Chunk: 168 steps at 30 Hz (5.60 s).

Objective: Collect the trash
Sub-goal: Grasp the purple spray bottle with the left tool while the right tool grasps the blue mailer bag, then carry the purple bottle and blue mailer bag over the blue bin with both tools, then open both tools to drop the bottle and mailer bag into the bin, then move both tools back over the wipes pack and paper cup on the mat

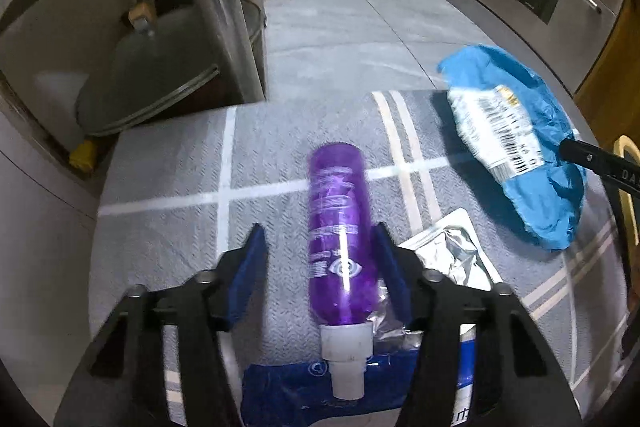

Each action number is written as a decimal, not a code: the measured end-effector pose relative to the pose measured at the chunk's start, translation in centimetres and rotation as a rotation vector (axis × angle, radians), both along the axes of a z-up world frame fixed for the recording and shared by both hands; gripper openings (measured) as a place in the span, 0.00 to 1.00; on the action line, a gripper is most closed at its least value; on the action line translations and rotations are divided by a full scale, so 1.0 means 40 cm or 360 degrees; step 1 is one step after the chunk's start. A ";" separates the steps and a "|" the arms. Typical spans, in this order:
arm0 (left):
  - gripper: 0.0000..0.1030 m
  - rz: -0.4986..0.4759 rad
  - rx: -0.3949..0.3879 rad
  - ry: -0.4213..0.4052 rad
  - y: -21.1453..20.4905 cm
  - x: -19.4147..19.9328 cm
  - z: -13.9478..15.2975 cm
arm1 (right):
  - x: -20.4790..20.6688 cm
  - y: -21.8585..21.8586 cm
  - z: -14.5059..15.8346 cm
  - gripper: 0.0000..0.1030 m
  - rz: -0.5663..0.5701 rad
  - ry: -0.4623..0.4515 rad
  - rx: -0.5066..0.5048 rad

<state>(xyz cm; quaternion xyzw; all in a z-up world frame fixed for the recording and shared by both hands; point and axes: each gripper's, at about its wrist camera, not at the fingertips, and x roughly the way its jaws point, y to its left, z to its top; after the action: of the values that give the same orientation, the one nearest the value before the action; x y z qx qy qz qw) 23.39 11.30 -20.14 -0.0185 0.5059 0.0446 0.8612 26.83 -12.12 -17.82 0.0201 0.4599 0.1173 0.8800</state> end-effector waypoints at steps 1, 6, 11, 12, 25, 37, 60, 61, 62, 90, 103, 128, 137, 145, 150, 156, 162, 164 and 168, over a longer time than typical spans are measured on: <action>0.35 -0.0007 -0.0018 0.0004 0.001 -0.001 -0.001 | 0.000 0.000 0.000 0.22 0.0003 -0.0002 -0.0001; 0.32 -0.0041 0.0013 -0.0059 -0.011 -0.012 0.021 | -0.009 0.000 0.015 0.09 0.0013 -0.0039 -0.0025; 0.32 -0.0068 0.0023 -0.0189 -0.026 -0.034 0.077 | -0.025 -0.007 0.041 0.06 -0.0010 -0.0089 -0.0019; 0.32 -0.0073 0.0033 -0.0202 -0.029 -0.038 0.083 | -0.029 -0.008 0.045 0.06 -0.0011 -0.0096 -0.0013; 0.32 -0.0169 0.0093 -0.0311 -0.118 -0.118 0.184 | -0.119 -0.043 0.142 0.06 -0.0051 -0.0207 0.0051; 0.32 -0.0263 0.0086 -0.0448 -0.200 -0.199 0.289 | -0.224 -0.137 0.255 0.06 -0.0093 -0.0316 0.0056; 0.31 -0.0412 -0.0015 -0.0621 -0.353 -0.300 0.412 | -0.405 -0.403 0.352 0.06 -0.0375 -0.0418 0.0055; 0.31 -0.0431 -0.0020 -0.0624 -0.367 -0.299 0.412 | -0.410 -0.417 0.351 0.06 -0.0390 -0.0419 0.0048; 0.31 -0.0447 -0.0025 -0.0626 -0.379 -0.299 0.411 | -0.414 -0.428 0.350 0.06 -0.0403 -0.0419 0.0040; 0.31 -0.0904 -0.0099 -0.0555 -0.740 -0.221 0.337 | -0.415 -0.684 0.247 0.06 -0.0700 -0.0285 -0.0100; 0.31 -0.1043 -0.0028 -0.0402 -0.856 -0.171 0.217 | -0.366 -0.695 0.163 0.06 -0.0685 -0.0098 -0.0212; 0.53 -0.1055 0.0011 -0.0452 -0.892 -0.141 0.170 | -0.352 -0.694 0.128 0.09 -0.0670 -0.0015 -0.0145; 0.62 -0.0998 0.0032 -0.0460 -0.878 -0.144 0.183 | -0.356 -0.690 0.133 0.38 -0.0656 -0.0026 -0.0109; 0.73 -0.0922 0.0028 -0.0491 -0.833 -0.153 0.208 | -0.368 -0.679 0.159 0.70 -0.0686 -0.0078 -0.0087; 0.91 -0.0815 0.0047 -0.0572 -0.776 -0.174 0.238 | -0.381 -0.676 0.178 0.91 -0.0729 -0.0114 -0.0064; 0.92 -0.0696 0.0013 -0.0616 -0.698 -0.191 0.275 | -0.395 -0.656 0.203 0.92 -0.0726 -0.0152 -0.0029; 0.93 -0.0635 0.0035 -0.0637 -0.648 -0.219 0.305 | -0.415 -0.619 0.227 0.92 -0.0681 -0.0189 -0.0039; 0.93 -0.0619 0.0040 -0.0639 -0.630 -0.231 0.315 | -0.420 -0.608 0.236 0.93 -0.0673 -0.0202 -0.0038; 0.93 -0.0557 0.0033 -0.0635 -0.576 -0.258 0.340 | -0.441 -0.578 0.251 0.93 -0.0650 -0.0238 -0.0026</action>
<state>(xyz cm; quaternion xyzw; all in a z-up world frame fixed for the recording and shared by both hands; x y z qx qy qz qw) 13.06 -11.74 -6.53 0.0697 0.3212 -0.1044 0.9386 9.21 -35.24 -7.77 0.0970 0.3806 -0.0658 0.9173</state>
